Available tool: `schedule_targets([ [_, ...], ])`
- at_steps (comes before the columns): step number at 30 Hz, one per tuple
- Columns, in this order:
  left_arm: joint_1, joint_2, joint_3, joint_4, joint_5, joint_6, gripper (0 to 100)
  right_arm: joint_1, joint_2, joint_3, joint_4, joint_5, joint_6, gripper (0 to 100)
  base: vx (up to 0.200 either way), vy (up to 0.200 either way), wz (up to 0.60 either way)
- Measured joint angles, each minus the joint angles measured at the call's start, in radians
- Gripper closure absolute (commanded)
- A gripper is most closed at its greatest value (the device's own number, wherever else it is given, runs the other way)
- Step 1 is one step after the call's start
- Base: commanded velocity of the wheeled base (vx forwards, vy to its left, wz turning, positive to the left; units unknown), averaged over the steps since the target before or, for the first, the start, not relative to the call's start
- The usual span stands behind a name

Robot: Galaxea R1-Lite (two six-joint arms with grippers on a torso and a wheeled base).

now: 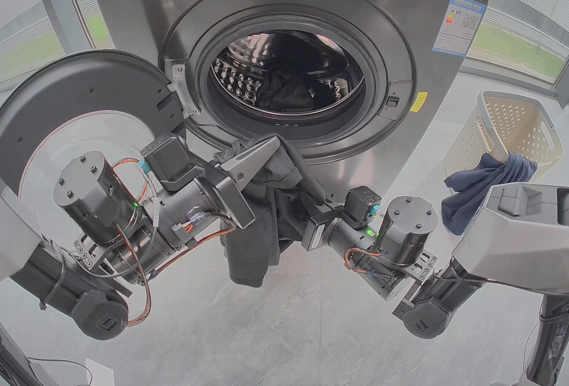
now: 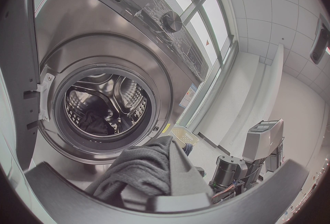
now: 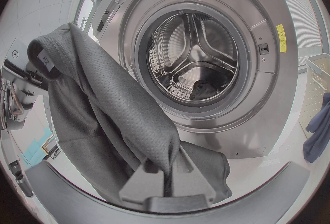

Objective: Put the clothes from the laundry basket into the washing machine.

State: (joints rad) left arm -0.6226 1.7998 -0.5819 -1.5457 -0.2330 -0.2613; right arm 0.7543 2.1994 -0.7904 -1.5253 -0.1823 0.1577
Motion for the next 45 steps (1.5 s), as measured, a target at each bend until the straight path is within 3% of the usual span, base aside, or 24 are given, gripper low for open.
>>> schedule_targets([
  [9,-0.004,0.012,0.004,-0.001,-0.001,-0.002,100,-0.014,-0.093,0.033,0.010,-0.030,0.008,100,0.000,0.000,0.00],
  [14,-0.011,0.025,-0.012,0.001,-0.001,-0.002,100,-0.042,-0.198,0.128,0.015,-0.044,0.011,100,0.000,0.000,0.00],
  [25,-0.053,0.078,-0.170,0.073,-0.014,-0.022,100,-0.091,-0.357,0.261,0.007,-0.025,0.024,100,0.000,0.000,0.00],
  [26,-0.057,0.086,-0.178,0.078,-0.016,-0.023,0,-0.092,-0.363,0.264,0.005,-0.021,0.025,100,0.000,0.000,0.00],
  [36,-0.075,0.159,-0.209,0.080,-0.004,-0.061,0,-0.086,-0.454,0.293,0.016,0.043,0.025,100,0.000,0.000,0.00],
  [45,-0.038,0.240,-0.188,0.071,0.003,-0.071,0,-0.079,-0.513,0.290,0.024,0.044,0.025,100,0.000,0.000,0.00],
])
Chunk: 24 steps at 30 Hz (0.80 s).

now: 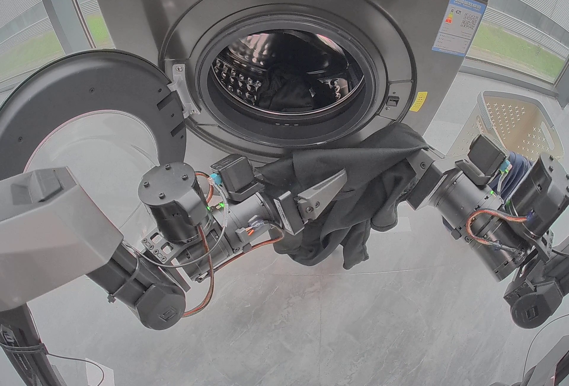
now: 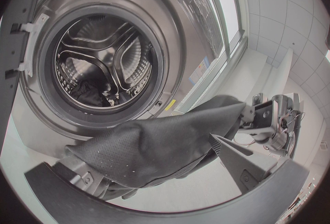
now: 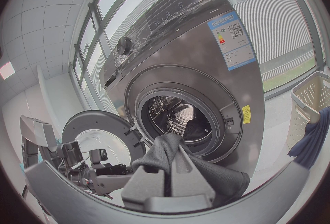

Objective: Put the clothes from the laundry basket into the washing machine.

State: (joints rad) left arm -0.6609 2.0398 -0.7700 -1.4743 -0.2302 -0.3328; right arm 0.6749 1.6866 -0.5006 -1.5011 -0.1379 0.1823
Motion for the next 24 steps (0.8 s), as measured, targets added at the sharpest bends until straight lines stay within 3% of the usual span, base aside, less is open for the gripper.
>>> schedule_targets([
  [18,0.037,0.160,0.031,-0.072,0.000,0.015,0,0.009,-0.005,-0.040,0.000,-0.010,0.001,100,0.000,0.000,0.00],
  [24,0.047,0.194,0.035,-0.072,0.001,0.045,0,0.018,0.001,-0.062,0.001,-0.037,0.001,100,0.000,0.000,0.00],
])
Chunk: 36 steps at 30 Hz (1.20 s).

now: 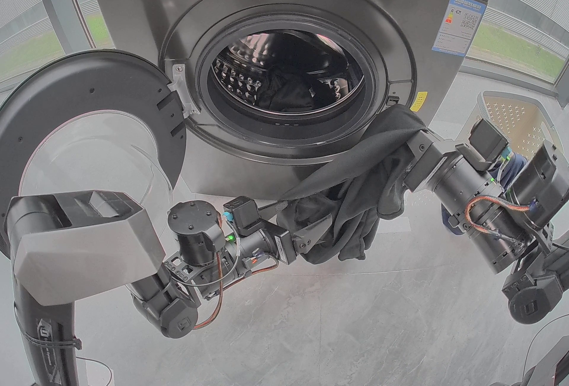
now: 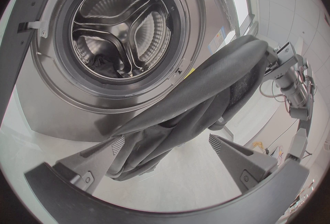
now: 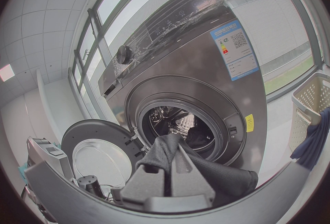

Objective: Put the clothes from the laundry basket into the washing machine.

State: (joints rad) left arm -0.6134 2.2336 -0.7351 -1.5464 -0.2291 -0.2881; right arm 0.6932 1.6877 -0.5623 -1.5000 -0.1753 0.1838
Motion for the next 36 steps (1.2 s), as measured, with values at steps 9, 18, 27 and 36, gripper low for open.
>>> schedule_targets([
  [9,0.035,0.045,0.011,-0.001,0.007,0.042,0,0.007,0.008,-0.016,-0.001,-0.004,0.000,100,0.000,0.000,0.00],
  [18,0.070,0.095,0.005,-0.001,0.017,0.110,0,0.011,0.009,-0.018,-0.001,-0.004,0.000,100,0.000,0.000,0.00],
  [27,0.056,0.139,-0.001,-0.001,0.015,0.121,0,0.020,0.021,-0.022,-0.007,-0.020,0.000,100,0.000,0.000,0.00],
  [36,-0.011,0.113,0.026,-0.003,0.005,0.117,0,0.019,0.038,-0.033,-0.007,-0.021,0.000,100,0.000,0.000,0.00],
])
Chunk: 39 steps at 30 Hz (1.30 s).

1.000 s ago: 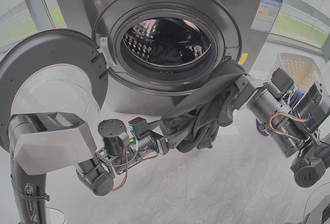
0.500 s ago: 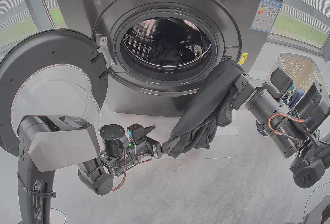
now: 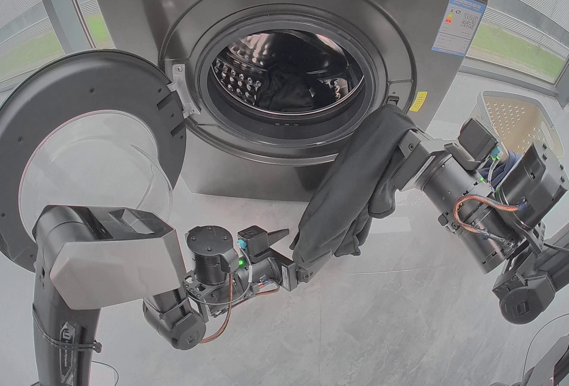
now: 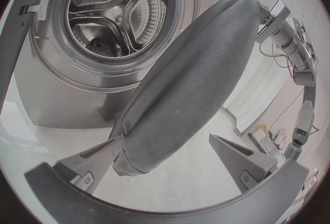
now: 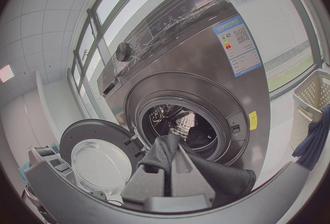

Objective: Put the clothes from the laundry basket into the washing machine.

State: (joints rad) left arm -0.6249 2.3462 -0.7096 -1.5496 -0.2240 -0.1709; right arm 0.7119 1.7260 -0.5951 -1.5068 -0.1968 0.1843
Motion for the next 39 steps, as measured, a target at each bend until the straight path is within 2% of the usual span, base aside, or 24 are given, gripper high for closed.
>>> schedule_targets([
  [11,-0.054,-0.008,-0.010,0.000,-0.002,-0.003,0,-0.002,0.007,-0.027,0.000,-0.012,0.000,100,0.000,0.000,0.00],
  [23,-0.074,0.061,-0.151,0.002,0.016,-0.010,0,0.001,0.020,-0.048,-0.002,-0.013,0.000,100,0.000,0.000,0.00],
  [30,-0.072,0.124,-0.233,0.005,0.063,-0.010,0,0.004,0.023,-0.049,-0.001,-0.013,0.002,100,0.000,0.000,0.00],
  [34,-0.067,0.165,-0.294,0.004,0.121,-0.010,0,0.011,0.024,-0.049,-0.001,-0.013,0.003,100,0.000,0.000,0.00],
  [39,-0.068,0.210,-0.363,0.005,0.164,-0.010,0,0.015,0.025,-0.048,-0.002,-0.021,0.003,100,0.000,0.000,0.00],
])
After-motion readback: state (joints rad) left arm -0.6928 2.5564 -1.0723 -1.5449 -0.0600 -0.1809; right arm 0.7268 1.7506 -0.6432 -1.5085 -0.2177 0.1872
